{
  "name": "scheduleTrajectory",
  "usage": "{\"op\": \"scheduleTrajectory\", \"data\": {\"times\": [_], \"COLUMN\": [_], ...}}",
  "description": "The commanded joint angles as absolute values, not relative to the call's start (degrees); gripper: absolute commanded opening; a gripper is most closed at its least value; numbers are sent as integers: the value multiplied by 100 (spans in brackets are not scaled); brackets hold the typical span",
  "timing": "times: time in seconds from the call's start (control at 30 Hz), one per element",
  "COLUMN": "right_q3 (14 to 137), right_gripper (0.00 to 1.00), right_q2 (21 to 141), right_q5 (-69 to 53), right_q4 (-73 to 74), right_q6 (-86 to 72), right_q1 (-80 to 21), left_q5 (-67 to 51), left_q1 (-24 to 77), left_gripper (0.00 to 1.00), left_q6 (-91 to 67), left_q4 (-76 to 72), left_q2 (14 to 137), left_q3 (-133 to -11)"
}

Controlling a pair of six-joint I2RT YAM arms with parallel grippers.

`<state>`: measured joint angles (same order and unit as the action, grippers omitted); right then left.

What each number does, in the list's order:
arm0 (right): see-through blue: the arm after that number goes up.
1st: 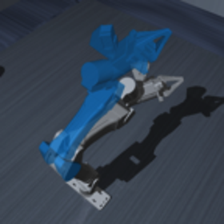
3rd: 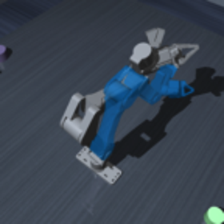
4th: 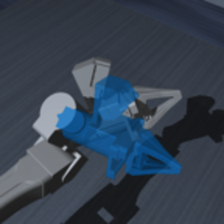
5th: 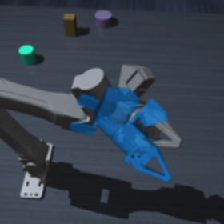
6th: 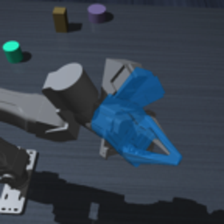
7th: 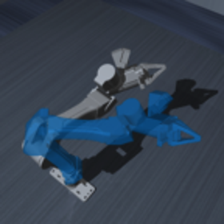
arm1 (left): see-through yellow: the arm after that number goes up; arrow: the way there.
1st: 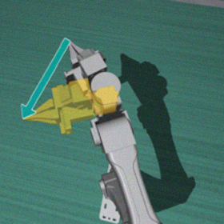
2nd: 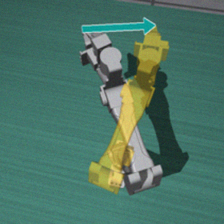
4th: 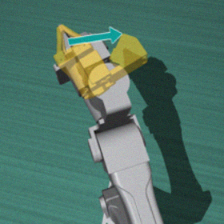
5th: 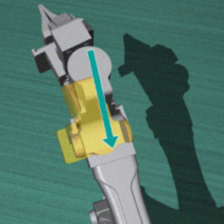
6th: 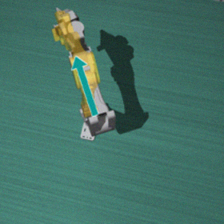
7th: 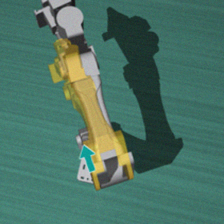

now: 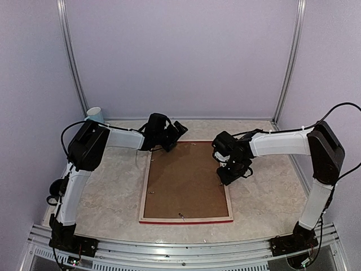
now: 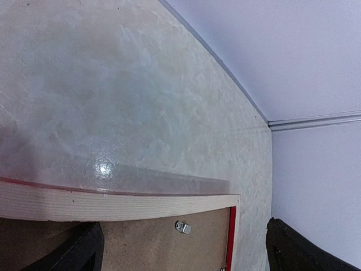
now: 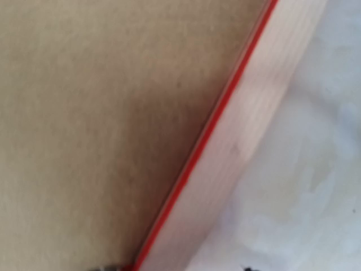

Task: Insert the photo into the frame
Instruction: Press the fastener onto the backboard.

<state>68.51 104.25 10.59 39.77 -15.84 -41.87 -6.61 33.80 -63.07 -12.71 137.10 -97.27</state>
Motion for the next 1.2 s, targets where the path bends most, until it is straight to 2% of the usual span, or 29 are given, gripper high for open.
{"op": "scheduleTrajectory", "data": {"times": [0.0, 0.53, 0.83, 1.17], "right_q3": [6675, 7218, 7363, 7338], "right_gripper": [47, 48, 49, 51], "right_q2": [10145, 10357, 10587, 10529], "right_q5": [974, 888, 861, 1045], "right_q4": [4315, 4041, 3848, 3682], "right_q6": [-1346, -1724, -2111, -2316], "right_q1": [-4219, -4227, -4228, -4202], "left_q5": [-119, -364, 133, -283], "left_q1": [3274, 3348, 3216, 3123], "left_gripper": [99, 99, 99, 99], "left_q6": [-6285, -6080, -5627, -5046], "left_q4": [-872, -1327, -885, -682], "left_q2": [13975, 13790, 13834, 13757], "left_q3": [-9758, -9548, -10129, -10852]}}
